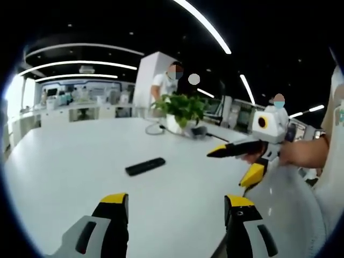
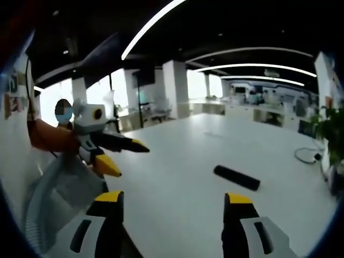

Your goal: Press the specified remote control buttons in sequence, fully releasing each button before pressing the next.

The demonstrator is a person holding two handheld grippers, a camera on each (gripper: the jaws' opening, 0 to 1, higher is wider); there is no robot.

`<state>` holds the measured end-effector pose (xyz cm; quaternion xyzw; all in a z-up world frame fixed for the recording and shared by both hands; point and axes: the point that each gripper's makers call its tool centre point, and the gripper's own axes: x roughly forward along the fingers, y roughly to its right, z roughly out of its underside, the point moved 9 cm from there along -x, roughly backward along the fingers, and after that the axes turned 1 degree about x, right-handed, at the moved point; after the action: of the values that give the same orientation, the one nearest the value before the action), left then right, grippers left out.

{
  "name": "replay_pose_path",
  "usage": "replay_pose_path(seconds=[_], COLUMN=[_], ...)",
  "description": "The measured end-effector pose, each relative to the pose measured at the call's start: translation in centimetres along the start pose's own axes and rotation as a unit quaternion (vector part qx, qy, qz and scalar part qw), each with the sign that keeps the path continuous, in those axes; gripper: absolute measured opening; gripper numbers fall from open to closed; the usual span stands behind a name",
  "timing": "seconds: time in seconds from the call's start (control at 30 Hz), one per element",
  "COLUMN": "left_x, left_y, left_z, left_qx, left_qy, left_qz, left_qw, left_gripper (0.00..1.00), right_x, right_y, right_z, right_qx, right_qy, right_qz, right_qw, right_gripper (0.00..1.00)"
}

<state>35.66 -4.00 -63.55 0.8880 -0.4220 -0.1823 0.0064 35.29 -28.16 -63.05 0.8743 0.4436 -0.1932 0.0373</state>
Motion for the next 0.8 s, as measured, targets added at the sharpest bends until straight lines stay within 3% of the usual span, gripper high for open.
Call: replay_pose_path(seconds=[0.37,0.8], left_x=[0.8,2.3], left_y=[-1.0,-1.8], left_z=[-2.2,-4.1], left_qx=[0.020,0.044], left_qy=[0.014,0.017], left_qz=[0.003,0.021], left_qw=[0.9997,0.9987], left_gripper=[0.74,0.74], right_x=[-0.9,-1.6], right_y=[1.4,4.1], right_z=[-2.2,-3.4], right_qx=[-0.014,-0.033], right_qy=[0.025,0.024], right_qz=[0.009,0.020], right_qw=[0.9996,0.9989], right_gripper=[0.74,0.74])
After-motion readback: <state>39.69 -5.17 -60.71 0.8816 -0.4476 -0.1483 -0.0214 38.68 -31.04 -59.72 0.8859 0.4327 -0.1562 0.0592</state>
